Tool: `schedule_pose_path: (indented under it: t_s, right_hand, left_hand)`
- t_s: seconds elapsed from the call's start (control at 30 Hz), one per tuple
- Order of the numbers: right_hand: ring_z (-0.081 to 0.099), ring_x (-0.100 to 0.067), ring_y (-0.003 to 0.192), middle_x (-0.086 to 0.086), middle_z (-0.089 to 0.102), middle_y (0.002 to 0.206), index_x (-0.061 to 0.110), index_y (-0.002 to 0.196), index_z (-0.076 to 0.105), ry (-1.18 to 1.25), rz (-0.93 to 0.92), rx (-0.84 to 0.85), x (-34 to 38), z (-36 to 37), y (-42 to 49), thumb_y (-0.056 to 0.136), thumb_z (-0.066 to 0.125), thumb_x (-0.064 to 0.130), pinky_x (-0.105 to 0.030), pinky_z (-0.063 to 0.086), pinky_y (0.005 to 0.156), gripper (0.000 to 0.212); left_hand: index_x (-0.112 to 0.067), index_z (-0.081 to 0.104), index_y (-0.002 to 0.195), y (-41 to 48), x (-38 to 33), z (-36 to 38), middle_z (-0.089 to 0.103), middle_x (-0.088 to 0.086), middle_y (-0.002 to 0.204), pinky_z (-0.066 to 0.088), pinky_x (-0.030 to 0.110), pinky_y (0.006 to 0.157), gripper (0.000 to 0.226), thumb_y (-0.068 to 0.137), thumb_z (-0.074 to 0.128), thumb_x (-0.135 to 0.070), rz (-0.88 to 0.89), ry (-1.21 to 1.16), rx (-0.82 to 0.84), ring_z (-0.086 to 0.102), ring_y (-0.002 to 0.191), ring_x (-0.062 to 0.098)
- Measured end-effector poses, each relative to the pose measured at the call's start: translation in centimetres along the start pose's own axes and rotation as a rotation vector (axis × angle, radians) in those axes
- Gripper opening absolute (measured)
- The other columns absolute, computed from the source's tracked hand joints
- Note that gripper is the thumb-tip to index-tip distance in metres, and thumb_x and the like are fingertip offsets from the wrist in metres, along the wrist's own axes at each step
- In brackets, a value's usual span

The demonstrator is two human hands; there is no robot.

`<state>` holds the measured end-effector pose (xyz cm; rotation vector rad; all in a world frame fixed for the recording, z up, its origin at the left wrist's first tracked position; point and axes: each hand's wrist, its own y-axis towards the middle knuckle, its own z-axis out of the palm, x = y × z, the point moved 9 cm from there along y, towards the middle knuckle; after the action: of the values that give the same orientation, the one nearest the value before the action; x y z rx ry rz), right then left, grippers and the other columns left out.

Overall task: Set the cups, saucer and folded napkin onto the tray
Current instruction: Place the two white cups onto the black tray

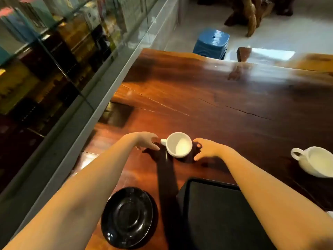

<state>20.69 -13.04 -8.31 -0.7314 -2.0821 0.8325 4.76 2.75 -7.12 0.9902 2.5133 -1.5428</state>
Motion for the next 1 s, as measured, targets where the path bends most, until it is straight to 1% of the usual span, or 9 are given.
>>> schedule_pose_path:
  t_s: [0.1, 0.2, 0.3, 0.4, 0.57, 0.67, 0.73, 0.9, 1.0]
  right_hand:
    - [0.030, -0.032, 0.138, -0.012, 0.023, 0.153, 0.016, 0.149, 0.017, -0.014, -0.004, -0.013, 0.3, 0.6, 0.6, 0.071, 0.080, 0.030, -0.050, 0.031, 0.112, 0.102]
    - [0.032, -0.033, 0.135, -0.010, 0.029, 0.148, 0.022, 0.146, 0.022, -0.008, -0.043, -0.050, 0.7, 1.1, 1.6, 0.052, 0.081, 0.050, -0.056, 0.033, 0.109, 0.114]
    - [0.040, -0.029, 0.128, -0.007, 0.038, 0.139, 0.025, 0.140, 0.030, 0.048, -0.082, -0.100, 1.1, 1.2, 2.8, 0.050, 0.081, 0.050, -0.055, 0.037, 0.106, 0.106]
    - [0.043, -0.024, 0.125, -0.002, 0.042, 0.136, 0.033, 0.136, 0.033, 0.113, -0.113, -0.113, 0.7, 1.6, 4.1, 0.043, 0.080, 0.058, -0.054, 0.040, 0.105, 0.107]
    - [0.040, -0.023, 0.127, 0.000, 0.039, 0.138, 0.036, 0.136, 0.033, 0.226, -0.165, -0.120, 1.5, 1.5, 2.5, 0.050, 0.083, 0.046, -0.055, 0.035, 0.108, 0.100]
    - [0.039, -0.022, 0.126, -0.002, 0.039, 0.137, 0.028, 0.137, 0.037, 0.272, -0.176, -0.121, 3.2, 0.7, -0.7, 0.066, 0.082, 0.022, -0.045, 0.034, 0.108, 0.085]
    - [0.041, -0.020, 0.125, -0.003, 0.043, 0.136, 0.023, 0.137, 0.039, 0.315, -0.190, -0.125, 3.8, -0.1, -2.1, 0.070, 0.080, 0.011, -0.040, 0.035, 0.105, 0.079]
    - [0.040, -0.012, 0.117, 0.006, 0.043, 0.126, 0.018, 0.137, 0.037, 0.413, -0.231, -0.173, 4.7, -3.0, -5.2, 0.077, 0.073, 0.002, -0.037, 0.034, 0.105, 0.072]
    - [0.038, -0.015, 0.121, 0.000, 0.041, 0.135, 0.017, 0.138, 0.035, 0.444, -0.230, -0.218, 4.7, -4.6, -6.9, 0.078, 0.071, 0.000, -0.036, 0.033, 0.105, 0.073]
  left_hand:
    - [-0.016, 0.028, 0.146, 0.9, -1.0, -0.2, 0.051, 0.011, 0.138, 0.050, 0.041, 0.097, 0.077, 0.082, 0.071, -0.024, 0.093, -0.003, -0.075, 0.053, 0.121, 0.027]
    - [-0.018, 0.030, 0.145, 1.6, -2.0, 0.1, 0.052, 0.011, 0.135, 0.048, 0.036, 0.098, 0.082, 0.076, 0.075, -0.016, 0.165, -0.100, -0.120, 0.054, 0.118, 0.026]
    - [-0.019, 0.037, 0.141, 1.9, -3.1, 0.5, 0.052, 0.006, 0.136, 0.039, 0.031, 0.099, 0.079, 0.073, 0.076, -0.010, 0.246, -0.178, -0.146, 0.049, 0.123, 0.022]
    - [-0.023, 0.047, 0.135, 2.1, -3.9, 0.9, 0.054, 0.001, 0.135, 0.038, 0.034, 0.102, 0.072, 0.071, 0.074, -0.004, 0.306, -0.245, -0.151, 0.047, 0.124, 0.019]
    - [-0.023, 0.050, 0.134, 1.9, -3.9, 1.2, 0.054, 0.002, 0.135, 0.042, 0.041, 0.104, 0.073, 0.069, 0.071, 0.003, 0.324, -0.338, -0.161, 0.048, 0.125, 0.023]
    - [-0.023, 0.051, 0.133, 1.3, -4.5, 1.2, 0.055, 0.001, 0.134, 0.043, 0.042, 0.104, 0.071, 0.070, 0.071, 0.004, 0.337, -0.395, -0.144, 0.048, 0.124, 0.022]
    - [-0.022, 0.052, 0.132, 0.7, -5.2, 0.9, 0.055, 0.001, 0.134, 0.043, 0.041, 0.103, 0.071, 0.069, 0.070, 0.005, 0.352, -0.432, -0.146, 0.049, 0.123, 0.022]
    - [-0.015, 0.052, 0.133, -1.1, -7.4, -1.1, 0.057, 0.006, 0.133, 0.042, 0.035, 0.101, 0.073, 0.068, 0.072, 0.010, 0.396, -0.471, -0.186, 0.050, 0.121, 0.021]
    - [-0.015, 0.053, 0.132, -2.7, -9.2, -2.4, 0.059, 0.005, 0.127, 0.043, 0.035, 0.099, 0.072, 0.067, 0.074, 0.009, 0.417, -0.475, -0.217, 0.052, 0.118, 0.021]
